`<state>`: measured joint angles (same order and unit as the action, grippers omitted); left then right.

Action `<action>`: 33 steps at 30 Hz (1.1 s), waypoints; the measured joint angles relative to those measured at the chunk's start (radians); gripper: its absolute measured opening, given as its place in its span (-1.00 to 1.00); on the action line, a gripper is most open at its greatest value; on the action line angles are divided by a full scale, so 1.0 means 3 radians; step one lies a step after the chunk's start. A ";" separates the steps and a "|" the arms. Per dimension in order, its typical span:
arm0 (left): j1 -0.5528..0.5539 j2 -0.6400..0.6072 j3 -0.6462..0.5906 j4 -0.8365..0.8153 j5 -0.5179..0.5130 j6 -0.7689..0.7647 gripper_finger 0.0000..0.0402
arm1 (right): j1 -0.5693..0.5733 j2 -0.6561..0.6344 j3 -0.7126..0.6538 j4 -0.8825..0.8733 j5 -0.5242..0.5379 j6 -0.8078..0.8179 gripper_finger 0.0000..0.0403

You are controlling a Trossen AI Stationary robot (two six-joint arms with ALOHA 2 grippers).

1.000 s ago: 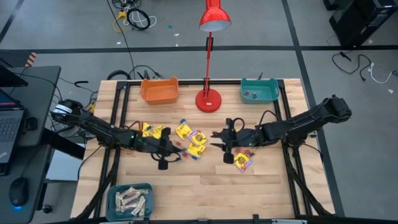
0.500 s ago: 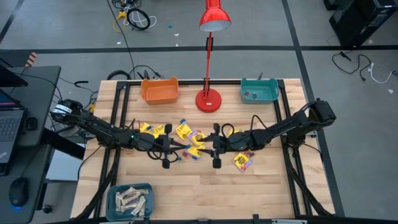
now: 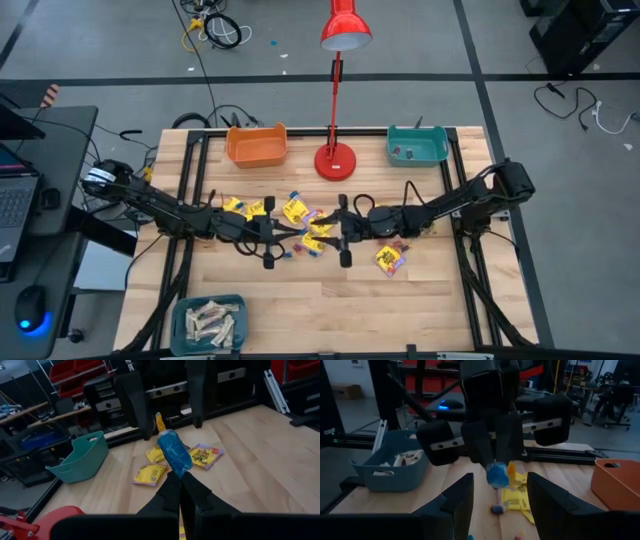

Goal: Sort candy
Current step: Put the small blue candy into the green bin

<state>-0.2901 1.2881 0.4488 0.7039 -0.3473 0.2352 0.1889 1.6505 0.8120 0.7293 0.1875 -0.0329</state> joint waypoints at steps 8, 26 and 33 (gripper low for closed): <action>0.0000 0.0001 0.0000 0.0067 -0.0020 0.0038 -1.00 | -0.0096 0.0001 0.0000 0.0010 -0.0118 0.0105 -0.17; 0.0006 0.0001 0.0000 0.0201 -0.0189 0.0076 -1.00 | -0.0186 0.0001 0.0000 0.0236 -0.0290 0.0080 -0.19; 0.0006 0.0003 0.0000 0.0210 -0.0189 0.0075 -1.00 | -0.0241 0.0001 0.0000 0.0264 -0.0290 0.0051 -0.36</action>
<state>-0.2882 1.2888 0.4488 0.7670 -0.4042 0.2578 0.1165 1.6508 0.8120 0.8085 0.1005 -0.0175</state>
